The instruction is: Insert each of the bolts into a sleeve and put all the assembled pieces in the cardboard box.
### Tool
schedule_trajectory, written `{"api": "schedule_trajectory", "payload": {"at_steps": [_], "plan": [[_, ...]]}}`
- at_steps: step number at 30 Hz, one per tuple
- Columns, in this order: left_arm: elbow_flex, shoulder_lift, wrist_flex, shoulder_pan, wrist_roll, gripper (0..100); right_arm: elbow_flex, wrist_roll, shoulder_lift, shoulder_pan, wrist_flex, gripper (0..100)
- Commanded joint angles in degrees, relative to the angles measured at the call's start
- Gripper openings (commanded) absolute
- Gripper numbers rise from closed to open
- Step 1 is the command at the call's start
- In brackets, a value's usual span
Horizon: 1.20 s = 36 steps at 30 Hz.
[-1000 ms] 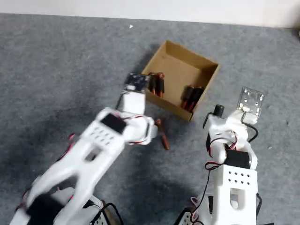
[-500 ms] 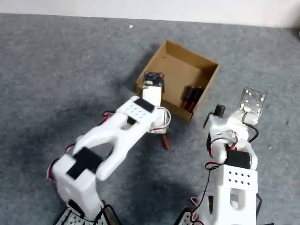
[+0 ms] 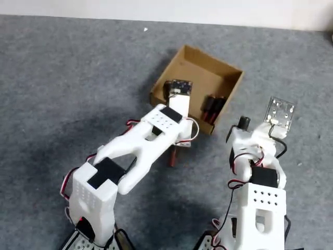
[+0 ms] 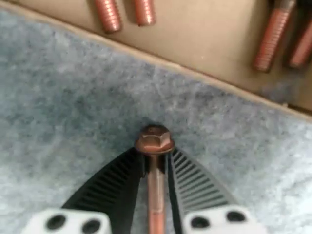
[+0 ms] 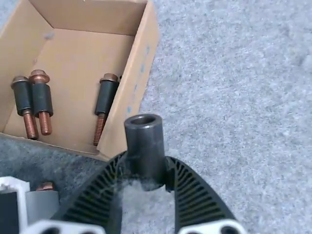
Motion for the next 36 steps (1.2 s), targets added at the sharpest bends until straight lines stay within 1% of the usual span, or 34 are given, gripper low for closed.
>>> {"api": "schedule_trajectory", "payload": {"at_steps": [1, 4, 7, 9, 11, 15, 17, 20, 27, 32, 36], "plan": [[-2.0, -0.6, 4.0, -0.1, -0.1, 0, -0.3, -0.2, 0.0, 0.7, -0.7, 0.5], [-3.4, -2.7, 8.4, -0.2, -0.2, 0, -0.3, -0.3, 0.0, 0.7, -0.6, 0.5], [-3.2, -7.6, 11.7, -0.7, -0.4, 0, -0.3, -0.3, 0.0, 0.6, -0.4, 0.5], [-2.8, -11.6, 12.7, -1.7, -3.3, 0, -0.3, -0.3, 0.0, 0.3, -0.3, 0.5], [-0.7, -15.6, 12.1, -3.1, -6.9, 0, -0.2, -0.3, -0.3, -1.2, -0.2, 0.5], [5.8, -24.5, 8.4, -6.5, -9.5, 0, 1.4, -0.3, -0.5, -5.8, 0.0, 0.5], [9.5, -29.4, 6.0, -8.2, -9.6, 0, 1.3, -0.4, -0.6, -7.3, 0.0, 0.5], [15.2, -37.3, 2.5, -10.0, -12.0, 0, 1.3, -0.4, -0.6, -9.4, 0.0, 0.5], [29.8, -55.3, -7.9, -11.0, -12.3, 0, 1.4, -0.3, -1.4, -15.3, 0.0, 0.5], [37.4, -64.8, -14.2, -10.8, -12.3, 0, 2.9, -0.1, -11.6, -17.3, 0.1, 0.5], [40.1, -71.2, -15.7, -10.6, -12.2, 0, 8.2, 0.0, -19.4, -21.4, -0.2, 0.5]]}}
